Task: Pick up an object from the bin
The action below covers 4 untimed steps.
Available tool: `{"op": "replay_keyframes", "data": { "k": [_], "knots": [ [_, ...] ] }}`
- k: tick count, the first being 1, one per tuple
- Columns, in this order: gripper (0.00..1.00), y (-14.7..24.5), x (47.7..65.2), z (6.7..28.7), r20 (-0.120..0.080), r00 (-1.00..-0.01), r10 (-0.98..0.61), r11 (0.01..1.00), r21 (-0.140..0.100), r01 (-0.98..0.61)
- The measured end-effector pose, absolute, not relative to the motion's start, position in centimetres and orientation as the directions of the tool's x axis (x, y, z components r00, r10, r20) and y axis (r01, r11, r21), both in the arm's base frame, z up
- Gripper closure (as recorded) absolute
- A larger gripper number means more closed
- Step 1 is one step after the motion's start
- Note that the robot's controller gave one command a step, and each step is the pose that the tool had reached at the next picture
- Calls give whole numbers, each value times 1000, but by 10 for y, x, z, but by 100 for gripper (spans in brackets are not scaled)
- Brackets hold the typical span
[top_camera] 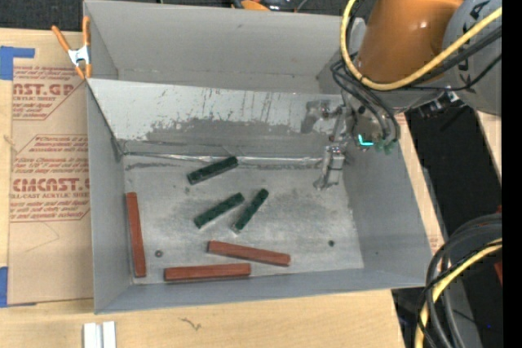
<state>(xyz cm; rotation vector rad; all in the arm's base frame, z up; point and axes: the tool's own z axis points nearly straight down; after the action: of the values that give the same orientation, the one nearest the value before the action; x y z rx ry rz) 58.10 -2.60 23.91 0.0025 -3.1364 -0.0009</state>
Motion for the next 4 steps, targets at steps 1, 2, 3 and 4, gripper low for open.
{"op": "replay_keyframes", "data": {
  "k": [1,2,3,4],
  "knots": [
    [0,20,554,86,6,-976,-219,976,3,-219],
    [0,66,580,69,-3,-975,-223,975,2,-223],
    [100,64,579,70,-3,-975,-221,975,1,-221],
    [100,56,567,219,-10,-977,-213,977,-2,-213]
  ]
}}
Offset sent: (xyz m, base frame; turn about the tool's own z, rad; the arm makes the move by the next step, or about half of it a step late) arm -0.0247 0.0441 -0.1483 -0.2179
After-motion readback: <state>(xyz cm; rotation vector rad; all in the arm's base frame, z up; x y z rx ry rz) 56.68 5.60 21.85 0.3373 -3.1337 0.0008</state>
